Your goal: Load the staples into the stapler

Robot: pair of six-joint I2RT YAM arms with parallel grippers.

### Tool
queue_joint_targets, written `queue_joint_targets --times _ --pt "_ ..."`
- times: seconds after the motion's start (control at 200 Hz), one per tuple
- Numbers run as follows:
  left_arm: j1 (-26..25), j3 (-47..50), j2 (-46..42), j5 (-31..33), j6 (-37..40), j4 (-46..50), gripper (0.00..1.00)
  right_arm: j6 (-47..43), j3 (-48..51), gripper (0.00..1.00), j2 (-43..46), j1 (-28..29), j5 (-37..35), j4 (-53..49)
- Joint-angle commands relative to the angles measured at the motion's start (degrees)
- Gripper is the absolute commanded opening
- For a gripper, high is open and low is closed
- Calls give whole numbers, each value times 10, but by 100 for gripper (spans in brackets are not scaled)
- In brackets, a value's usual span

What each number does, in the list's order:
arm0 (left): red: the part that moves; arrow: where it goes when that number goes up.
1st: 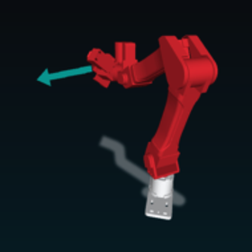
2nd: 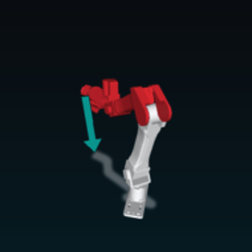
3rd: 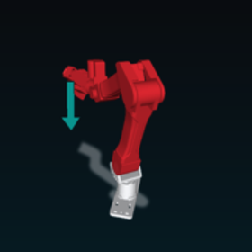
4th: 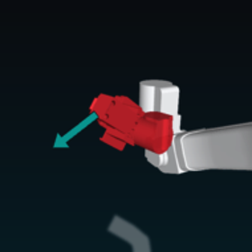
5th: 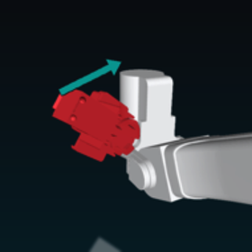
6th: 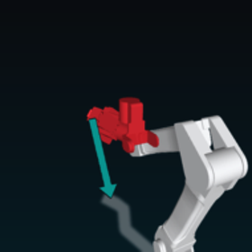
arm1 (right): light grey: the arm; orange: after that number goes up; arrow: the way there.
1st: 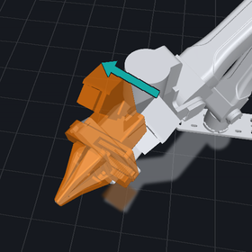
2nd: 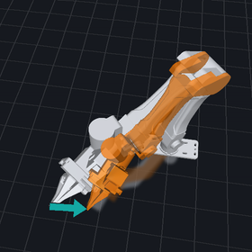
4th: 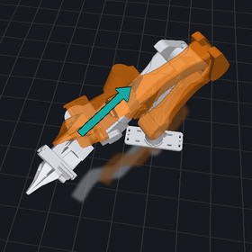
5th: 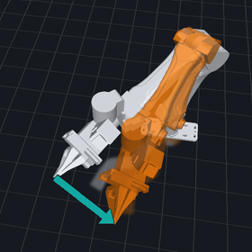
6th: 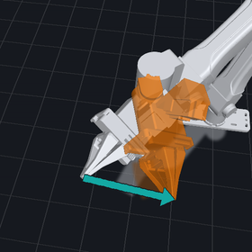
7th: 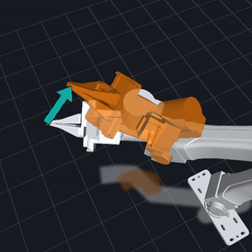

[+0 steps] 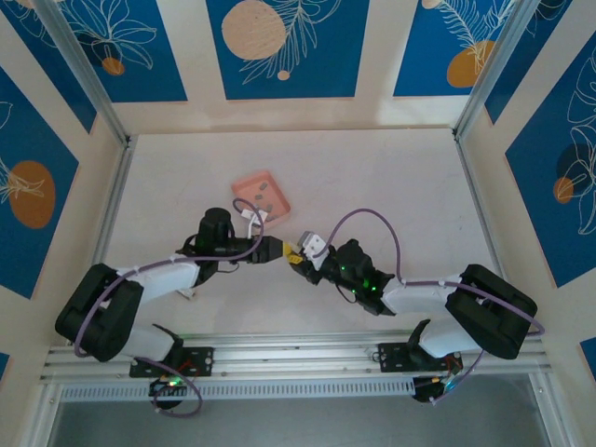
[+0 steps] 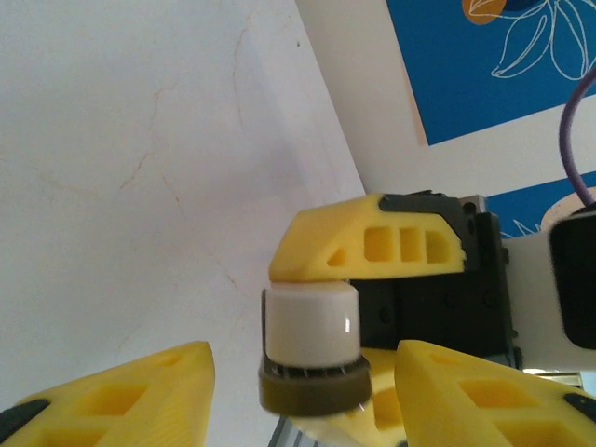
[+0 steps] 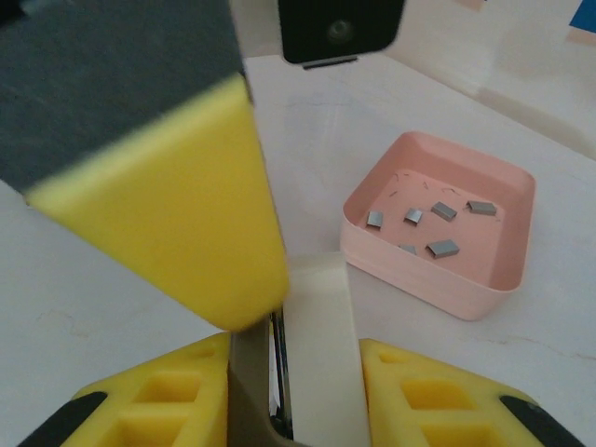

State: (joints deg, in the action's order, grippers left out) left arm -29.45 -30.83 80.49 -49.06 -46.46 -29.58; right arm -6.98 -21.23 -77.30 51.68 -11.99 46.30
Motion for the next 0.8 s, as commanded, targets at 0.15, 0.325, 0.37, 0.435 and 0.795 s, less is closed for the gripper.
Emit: queue_joint_targets --times 0.15,0.325,0.37,0.435,0.795 --pt "-12 -16 29 5 -29 -58 51 -31 -16 29 11 12 6 10" --pt "-16 -20 30 3 -17 -41 38 -29 -19 29 7 15 -13 8" --pt "-17 -20 27 4 -12 -34 34 -27 -21 29 7 15 -21 6" --pt "-17 -21 22 8 -5 -27 26 -23 -24 29 4 14 -34 -2" --pt "-18 -36 -27 79 109 89 6 -21 -28 50 35 -8 -13 -64"
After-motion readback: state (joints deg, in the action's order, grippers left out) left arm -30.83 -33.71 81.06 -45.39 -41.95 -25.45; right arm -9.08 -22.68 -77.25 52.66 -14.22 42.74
